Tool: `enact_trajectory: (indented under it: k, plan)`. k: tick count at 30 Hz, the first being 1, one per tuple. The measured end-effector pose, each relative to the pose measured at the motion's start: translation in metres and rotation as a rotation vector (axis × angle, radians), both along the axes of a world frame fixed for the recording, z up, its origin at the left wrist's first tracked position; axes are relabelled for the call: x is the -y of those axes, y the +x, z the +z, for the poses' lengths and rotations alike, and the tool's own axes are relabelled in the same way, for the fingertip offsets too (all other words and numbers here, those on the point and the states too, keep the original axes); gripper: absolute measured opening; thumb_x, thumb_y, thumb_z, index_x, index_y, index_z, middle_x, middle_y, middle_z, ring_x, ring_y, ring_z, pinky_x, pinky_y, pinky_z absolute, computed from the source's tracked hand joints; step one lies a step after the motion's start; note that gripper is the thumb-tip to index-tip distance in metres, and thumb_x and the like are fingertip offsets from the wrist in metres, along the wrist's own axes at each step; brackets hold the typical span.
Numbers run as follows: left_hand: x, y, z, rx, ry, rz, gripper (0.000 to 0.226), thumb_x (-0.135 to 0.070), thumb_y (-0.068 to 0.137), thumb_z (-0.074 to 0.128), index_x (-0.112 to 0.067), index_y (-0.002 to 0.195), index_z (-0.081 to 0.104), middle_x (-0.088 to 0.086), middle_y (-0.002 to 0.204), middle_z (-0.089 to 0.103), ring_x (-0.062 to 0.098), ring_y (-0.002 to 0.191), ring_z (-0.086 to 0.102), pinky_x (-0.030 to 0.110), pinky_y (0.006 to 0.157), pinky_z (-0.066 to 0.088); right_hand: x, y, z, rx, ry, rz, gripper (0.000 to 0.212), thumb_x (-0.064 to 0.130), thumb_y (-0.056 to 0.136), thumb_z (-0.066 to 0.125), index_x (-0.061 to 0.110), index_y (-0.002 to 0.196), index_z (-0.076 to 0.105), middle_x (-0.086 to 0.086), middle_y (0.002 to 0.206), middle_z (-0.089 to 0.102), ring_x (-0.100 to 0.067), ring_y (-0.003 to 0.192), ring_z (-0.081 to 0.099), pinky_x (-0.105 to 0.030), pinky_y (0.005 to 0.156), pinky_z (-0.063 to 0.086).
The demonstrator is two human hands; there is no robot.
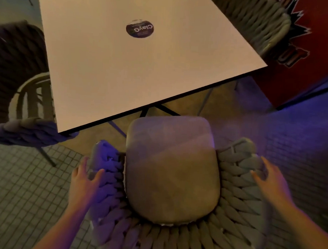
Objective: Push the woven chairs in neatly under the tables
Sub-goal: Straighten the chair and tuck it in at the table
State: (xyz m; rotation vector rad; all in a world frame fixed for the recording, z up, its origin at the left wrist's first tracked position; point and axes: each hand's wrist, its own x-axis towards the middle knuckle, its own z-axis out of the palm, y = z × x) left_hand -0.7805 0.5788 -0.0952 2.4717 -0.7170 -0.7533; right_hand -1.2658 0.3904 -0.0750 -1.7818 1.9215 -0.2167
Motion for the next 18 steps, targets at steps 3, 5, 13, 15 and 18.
enact_trajectory:
  k: [3, 5, 13, 15, 18]
  plan:
    - [0.008, 0.002, -0.006, -0.088, 0.088, -0.024, 0.09, -0.052, 0.073, 0.061, -0.03, 0.151, 0.021, 0.016, 0.123, 0.06, 0.04, 0.112, 0.056, 0.043, 0.084, 0.043, 0.015, -0.003, -0.01, -0.024, 0.011, 0.033, 0.071, 0.008, 0.076, 0.075, 0.005, 0.139, 0.043, -0.029, 0.124, 0.054, -0.041, 0.114, 0.054, -0.043, 0.095, 0.043]
    - [0.013, 0.004, -0.013, -0.118, 0.107, -0.021, 0.097, -0.052, 0.07, 0.059, -0.028, 0.153, 0.015, 0.012, 0.107, 0.068, 0.037, 0.104, 0.061, 0.038, 0.079, 0.042, 0.026, -0.004, -0.019, -0.022, 0.042, 0.1, 0.08, 0.003, 0.073, 0.075, 0.009, 0.143, 0.037, -0.028, 0.124, 0.054, -0.042, 0.112, 0.055, -0.046, 0.092, 0.045]
    - [0.019, 0.016, -0.026, -0.08, 0.167, -0.047, 0.076, -0.03, 0.089, 0.06, -0.019, 0.152, 0.018, 0.026, 0.134, 0.056, 0.046, 0.115, 0.056, 0.043, 0.088, 0.043, 0.037, -0.007, -0.037, -0.059, -0.053, 0.127, 0.089, -0.005, 0.07, 0.074, 0.012, 0.146, 0.032, -0.031, 0.122, 0.058, -0.046, 0.108, 0.058, -0.049, 0.088, 0.046]
    - [0.017, 0.01, -0.025, -0.083, 0.159, -0.036, 0.073, -0.028, 0.09, 0.059, -0.019, 0.151, 0.021, 0.027, 0.131, 0.057, 0.045, 0.113, 0.057, 0.044, 0.087, 0.043, 0.041, -0.011, -0.038, -0.059, -0.066, 0.127, 0.088, -0.006, 0.07, 0.074, 0.011, 0.146, 0.033, -0.03, 0.122, 0.059, -0.046, 0.107, 0.059, -0.049, 0.087, 0.046]
    - [0.012, -0.006, -0.021, -0.098, 0.147, 0.006, 0.072, -0.028, 0.089, 0.059, -0.018, 0.15, 0.022, 0.025, 0.125, 0.061, 0.043, 0.107, 0.06, 0.043, 0.084, 0.045, 0.047, -0.017, -0.04, -0.074, -0.064, 0.133, 0.089, -0.006, 0.069, 0.075, 0.011, 0.145, 0.033, -0.032, 0.121, 0.059, -0.047, 0.105, 0.06, -0.049, 0.086, 0.047]
